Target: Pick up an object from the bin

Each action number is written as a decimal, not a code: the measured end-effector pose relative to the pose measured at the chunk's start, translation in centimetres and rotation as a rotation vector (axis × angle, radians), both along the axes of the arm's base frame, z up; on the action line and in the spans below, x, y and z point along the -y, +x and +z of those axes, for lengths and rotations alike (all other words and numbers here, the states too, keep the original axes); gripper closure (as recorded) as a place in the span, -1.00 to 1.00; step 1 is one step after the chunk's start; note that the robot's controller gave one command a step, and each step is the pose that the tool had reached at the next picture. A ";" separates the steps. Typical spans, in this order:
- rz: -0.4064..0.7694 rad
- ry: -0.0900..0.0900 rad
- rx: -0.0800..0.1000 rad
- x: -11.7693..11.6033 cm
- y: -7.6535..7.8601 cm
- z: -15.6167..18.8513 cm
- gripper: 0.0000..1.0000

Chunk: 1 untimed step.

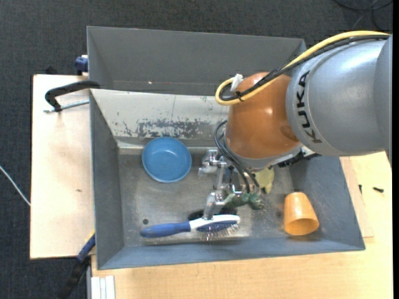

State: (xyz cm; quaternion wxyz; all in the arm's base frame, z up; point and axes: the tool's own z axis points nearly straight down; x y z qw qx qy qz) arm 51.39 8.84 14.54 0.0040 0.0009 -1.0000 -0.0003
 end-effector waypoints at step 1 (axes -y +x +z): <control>0.248 0.003 0.016 2.6 -1.0 -3.5 -1.00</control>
Offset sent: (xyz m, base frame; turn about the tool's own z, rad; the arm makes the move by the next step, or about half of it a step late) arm -0.0206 -0.0458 -0.0647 -0.3458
